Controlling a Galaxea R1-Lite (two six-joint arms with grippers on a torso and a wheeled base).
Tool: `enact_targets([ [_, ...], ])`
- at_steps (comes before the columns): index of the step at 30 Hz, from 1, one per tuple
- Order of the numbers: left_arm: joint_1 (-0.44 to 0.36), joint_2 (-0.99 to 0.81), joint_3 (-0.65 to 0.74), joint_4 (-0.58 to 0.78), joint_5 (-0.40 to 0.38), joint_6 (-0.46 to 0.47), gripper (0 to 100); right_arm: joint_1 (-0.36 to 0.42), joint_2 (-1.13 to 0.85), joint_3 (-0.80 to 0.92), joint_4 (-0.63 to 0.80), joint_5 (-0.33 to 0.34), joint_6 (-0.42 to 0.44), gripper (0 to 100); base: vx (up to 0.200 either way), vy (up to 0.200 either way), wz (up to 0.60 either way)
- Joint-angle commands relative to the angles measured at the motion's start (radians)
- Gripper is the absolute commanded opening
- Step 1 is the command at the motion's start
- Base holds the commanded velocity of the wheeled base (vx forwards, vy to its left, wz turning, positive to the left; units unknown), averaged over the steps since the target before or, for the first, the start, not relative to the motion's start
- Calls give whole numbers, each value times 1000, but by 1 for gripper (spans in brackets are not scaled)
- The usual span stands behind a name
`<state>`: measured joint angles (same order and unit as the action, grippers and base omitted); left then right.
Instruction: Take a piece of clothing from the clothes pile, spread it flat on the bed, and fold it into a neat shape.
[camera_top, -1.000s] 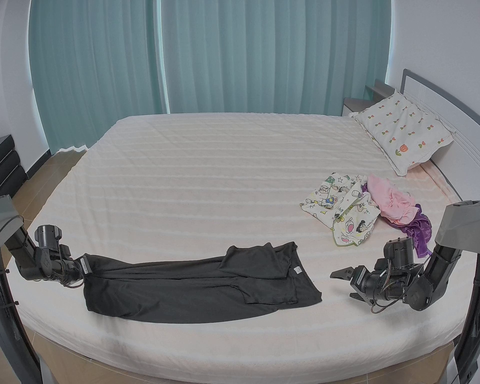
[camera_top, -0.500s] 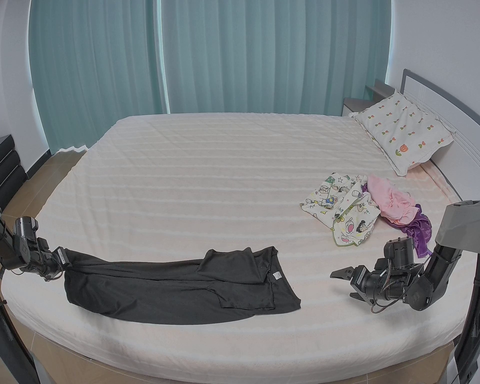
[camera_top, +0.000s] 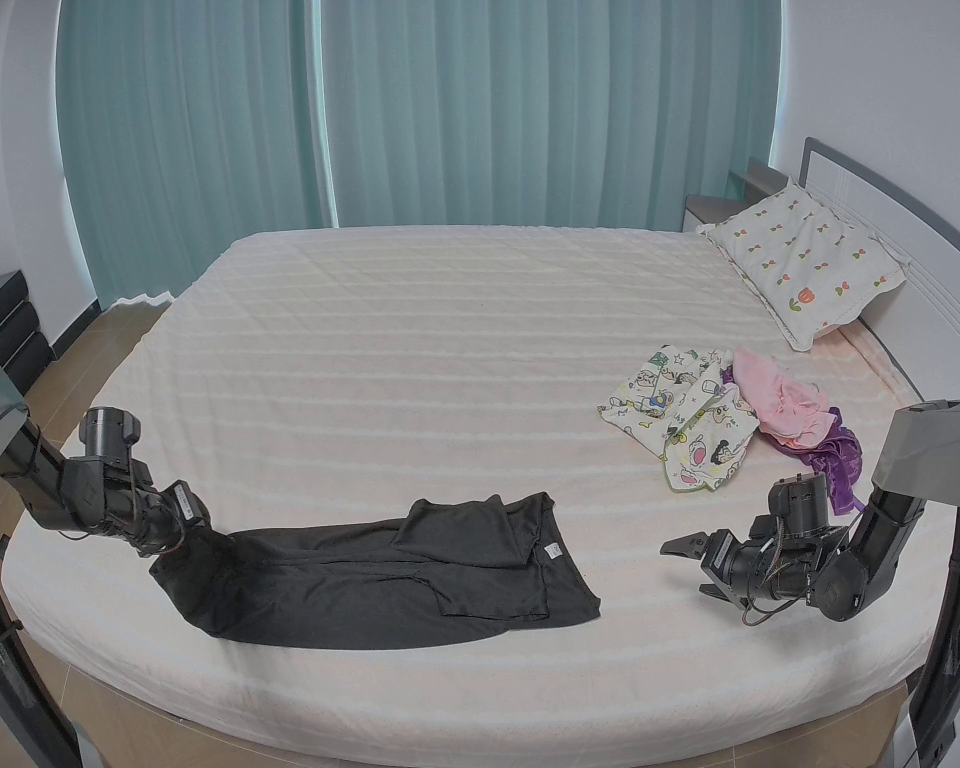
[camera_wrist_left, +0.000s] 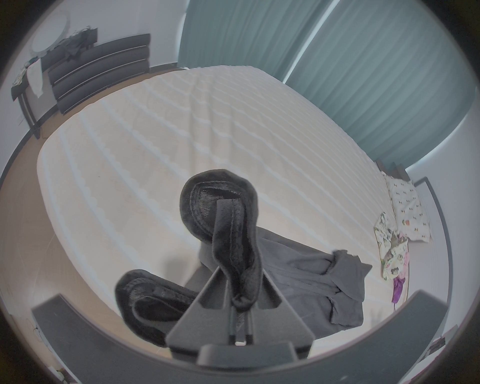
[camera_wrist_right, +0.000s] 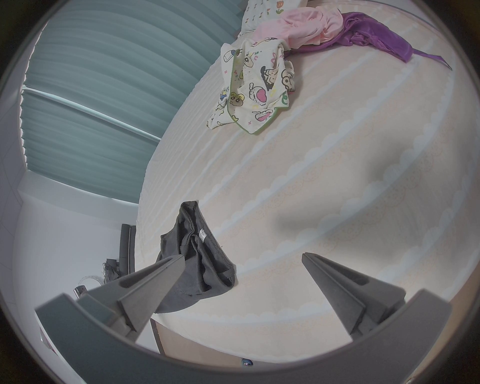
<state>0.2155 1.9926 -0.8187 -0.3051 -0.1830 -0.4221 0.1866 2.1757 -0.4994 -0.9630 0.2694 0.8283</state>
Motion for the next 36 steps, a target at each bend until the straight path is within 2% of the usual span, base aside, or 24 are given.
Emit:
enact_targets([
  [1,-182,-28,-2,18,91,-81,0,1,-4,1,0,1,0,100,0,-200,0],
  [3,-242,-24,-23,55,112,-113,0,1,-4,2,0,1,-1,100,0,-200,0],
  [10,-341,-20,-74,98,119,-173,0,2,-5,13,0,1,-5,100,0,-200,0],
  [23,-423,84,-180,100,155,-207,0,17,-4,16,0,-1,-5,100,0,-200,0],
  [31,-486,201,-295,100,180,-290,0,17,-2,16,0,-2,-5,100,0,-200,0],
  [36,-512,255,-358,98,188,-314,0,17,-1,16,0,-2,-6,100,0,0,0],
])
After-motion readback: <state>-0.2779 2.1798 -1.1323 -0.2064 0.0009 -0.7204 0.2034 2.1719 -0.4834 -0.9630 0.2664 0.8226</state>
